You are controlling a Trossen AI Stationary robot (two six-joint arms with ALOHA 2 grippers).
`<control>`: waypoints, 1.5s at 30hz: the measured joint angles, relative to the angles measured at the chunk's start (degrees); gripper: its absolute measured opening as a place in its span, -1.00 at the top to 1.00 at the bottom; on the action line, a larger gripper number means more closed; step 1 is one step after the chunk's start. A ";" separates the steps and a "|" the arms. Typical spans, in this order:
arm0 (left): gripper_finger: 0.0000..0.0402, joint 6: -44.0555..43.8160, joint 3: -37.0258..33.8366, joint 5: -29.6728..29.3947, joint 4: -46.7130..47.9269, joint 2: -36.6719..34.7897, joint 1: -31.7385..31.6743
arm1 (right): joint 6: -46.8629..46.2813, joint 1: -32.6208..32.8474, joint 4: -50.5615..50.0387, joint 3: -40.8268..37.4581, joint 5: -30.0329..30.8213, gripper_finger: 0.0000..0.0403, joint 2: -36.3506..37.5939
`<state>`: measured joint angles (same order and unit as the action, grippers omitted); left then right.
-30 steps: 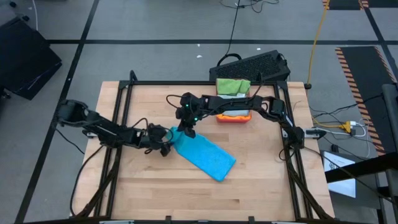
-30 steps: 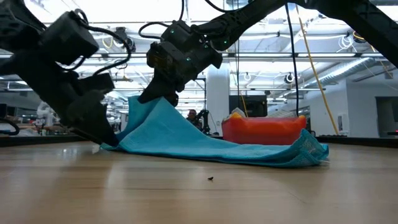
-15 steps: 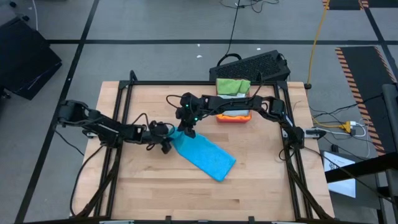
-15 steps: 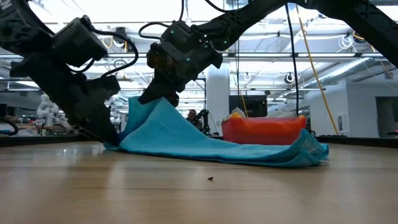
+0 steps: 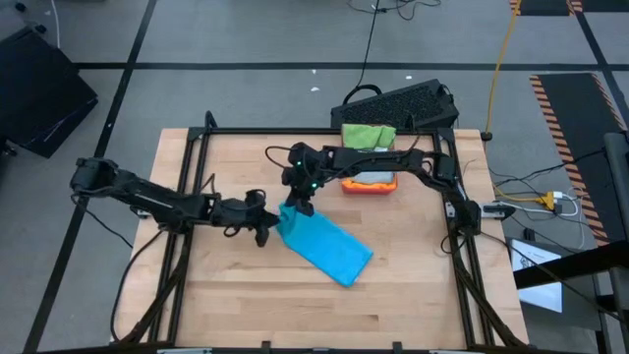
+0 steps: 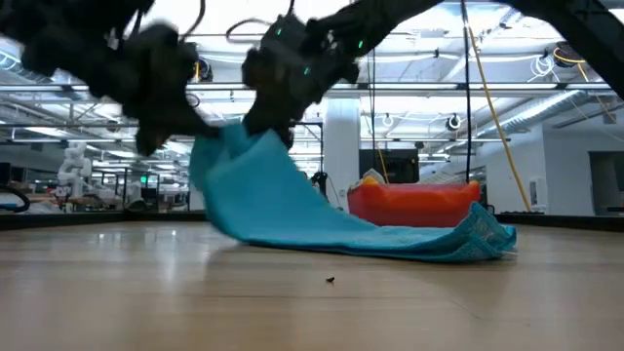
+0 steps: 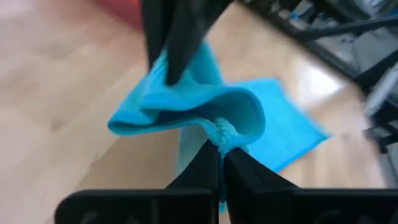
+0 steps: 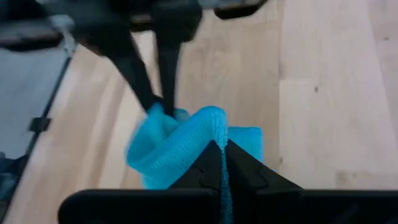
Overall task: Fold microfiber towels
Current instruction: Fold the blue microfiber cloth
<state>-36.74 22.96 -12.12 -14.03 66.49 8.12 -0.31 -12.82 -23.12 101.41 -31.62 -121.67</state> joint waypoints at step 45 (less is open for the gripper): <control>0.99 2.22 46.79 2.31 34.34 6.13 8.28 | -29.83 18.40 -17.64 -4.06 9.03 0.98 36.02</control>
<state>-34.52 69.76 -9.80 20.31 72.63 16.40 -30.14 5.58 -40.76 97.35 -22.58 -85.65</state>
